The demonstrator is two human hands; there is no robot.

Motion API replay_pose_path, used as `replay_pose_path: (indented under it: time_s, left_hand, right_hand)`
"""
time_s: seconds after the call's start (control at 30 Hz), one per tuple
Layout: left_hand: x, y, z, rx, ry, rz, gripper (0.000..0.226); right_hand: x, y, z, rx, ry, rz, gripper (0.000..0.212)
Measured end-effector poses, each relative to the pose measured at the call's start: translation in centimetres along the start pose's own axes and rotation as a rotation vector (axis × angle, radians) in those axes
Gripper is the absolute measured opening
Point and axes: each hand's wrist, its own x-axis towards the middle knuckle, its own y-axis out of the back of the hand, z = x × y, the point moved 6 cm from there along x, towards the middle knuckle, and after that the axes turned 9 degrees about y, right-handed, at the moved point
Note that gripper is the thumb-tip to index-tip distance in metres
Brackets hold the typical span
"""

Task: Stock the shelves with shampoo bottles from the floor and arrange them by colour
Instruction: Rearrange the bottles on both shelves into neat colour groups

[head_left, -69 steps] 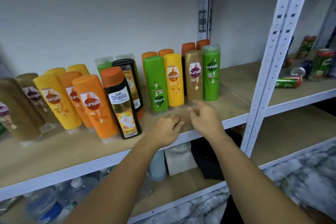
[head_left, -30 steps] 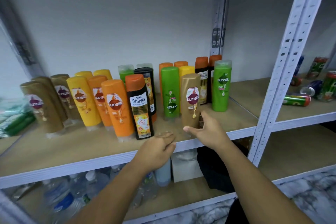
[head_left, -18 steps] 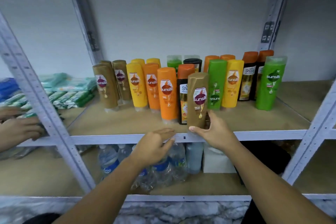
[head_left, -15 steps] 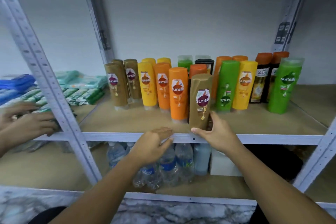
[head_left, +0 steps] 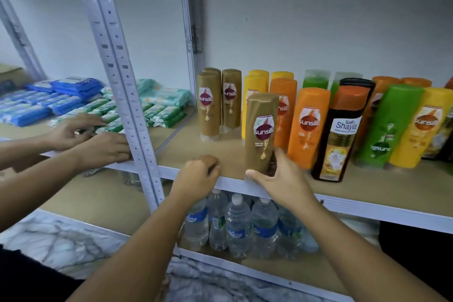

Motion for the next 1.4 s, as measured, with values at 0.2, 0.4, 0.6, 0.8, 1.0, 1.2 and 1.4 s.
replay_pose_path:
  time_s: [0.2, 0.4, 0.6, 0.8, 1.0, 1.2, 1.4]
  left_hand:
    - [1.9, -0.4, -1.3, 0.076, -0.031, 0.005, 0.032]
    - [4.7, -1.3, -2.3, 0.184, 0.043, -0.103, 0.044]
    - [5.2, -1.7, -2.5, 0.226, 0.010, -0.122, 0.044]
    - [5.2, -1.6, -2.9, 0.189, -0.008, -0.075, 0.044]
    - [5.4, -1.7, -3.1, 0.176, -0.012, -0.079, 0.047]
    - [5.3, -1.7, -2.9, 0.181, -0.025, -0.073, 0.045]
    - [5.3, -1.8, -2.8, 0.187, -0.036, -0.066, 0.044]
  right_hand:
    - [3.5, -2.9, 0.4, 0.016, -0.041, 0.040, 0.051]
    - [6.4, -5.5, 0.4, -0.069, -0.074, 0.094, 0.058]
    - [8.7, -7.8, 0.2, 0.001, -0.125, 0.137, 0.049]
    - [9.3, -8.9, -0.2, 0.005, -0.115, 0.167, 0.043]
    - [10.7, -9.5, -0.5, -0.059, -0.082, 0.207, 0.035]
    - [11.6, -10.3, -0.2, -0.077, -0.112, 0.172, 0.031]
    - [12.1, -10.7, -0.2, -0.119, -0.114, 0.163, 0.029]
